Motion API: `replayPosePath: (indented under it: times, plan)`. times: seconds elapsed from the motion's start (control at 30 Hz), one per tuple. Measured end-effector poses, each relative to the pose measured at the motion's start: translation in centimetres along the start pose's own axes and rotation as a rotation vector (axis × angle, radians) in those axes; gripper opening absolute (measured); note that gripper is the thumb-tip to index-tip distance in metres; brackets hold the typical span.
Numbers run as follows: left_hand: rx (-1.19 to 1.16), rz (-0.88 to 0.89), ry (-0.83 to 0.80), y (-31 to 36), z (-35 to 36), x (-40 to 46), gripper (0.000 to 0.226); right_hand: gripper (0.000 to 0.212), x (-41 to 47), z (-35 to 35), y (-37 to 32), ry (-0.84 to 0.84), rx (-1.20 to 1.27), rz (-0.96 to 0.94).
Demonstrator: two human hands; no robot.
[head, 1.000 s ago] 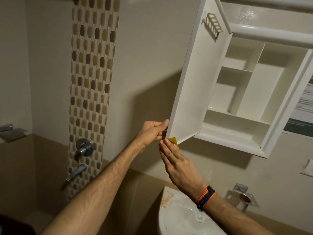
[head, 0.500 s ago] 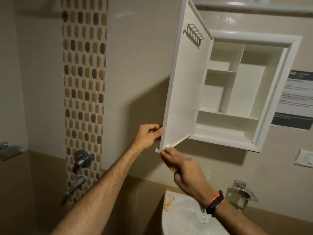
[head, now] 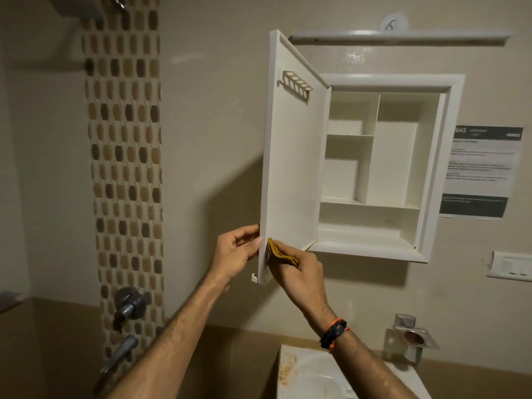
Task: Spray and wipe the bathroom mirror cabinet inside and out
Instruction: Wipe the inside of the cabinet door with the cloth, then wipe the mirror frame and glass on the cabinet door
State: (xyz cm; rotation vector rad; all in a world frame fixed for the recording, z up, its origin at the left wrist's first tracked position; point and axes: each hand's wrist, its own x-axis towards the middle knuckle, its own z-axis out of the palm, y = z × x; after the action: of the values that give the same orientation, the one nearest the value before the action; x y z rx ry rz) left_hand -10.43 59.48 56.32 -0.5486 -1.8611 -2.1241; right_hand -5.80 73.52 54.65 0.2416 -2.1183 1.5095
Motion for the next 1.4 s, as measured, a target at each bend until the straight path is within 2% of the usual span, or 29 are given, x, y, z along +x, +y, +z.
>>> replayPosePath:
  times: [0.13,0.27,0.43,0.6,0.8,0.9,1.0,1.07,1.17,1.27,1.4]
  plan:
    - [-0.030,0.006,-0.031,-0.1,1.1,-0.5,0.037,0.030,-0.3,-1.3,0.9,0.004,0.083,-0.011]
    - [-0.037,0.030,-0.107,-0.1,4.1,-1.2,0.041,0.035,-1.5,-4.7,1.4,0.078,0.126,0.016]
    - [0.079,0.153,-0.272,-0.1,9.5,-1.2,0.042,0.055,-3.4,-10.0,1.5,0.285,-0.164,-0.047]
    - [0.092,0.191,-0.399,-0.8,15.5,-0.2,0.044,0.061,-3.3,-14.9,1.8,0.517,-0.459,0.047]
    - [0.196,0.269,-0.510,-2.0,20.7,3.1,0.050,0.049,-0.3,-20.2,3.3,0.660,-0.829,0.107]
    - [0.356,0.401,-0.578,-2.7,22.7,5.7,0.052,0.046,2.0,-22.0,4.5,0.688,-0.966,0.163]
    - [0.469,0.541,-0.620,-2.9,24.4,8.5,0.046,0.034,4.7,-23.3,5.4,0.729,-1.065,0.207]
    - [0.522,0.595,-0.653,-3.0,25.5,10.4,0.052,0.028,6.6,-24.1,6.0,0.750,-1.131,0.258]
    - [0.578,0.629,-0.687,-3.3,26.7,12.6,0.060,0.023,9.1,-25.0,7.2,0.703,-1.162,0.362]
    - [0.591,0.645,-0.712,-3.7,27.7,14.3,0.055,0.018,11.6,-25.5,8.0,0.680,-1.117,0.434]
    - [0.625,0.651,-0.782,-4.5,28.3,16.2,0.050,0.016,14.6,-25.5,8.9,0.685,-1.183,0.413]
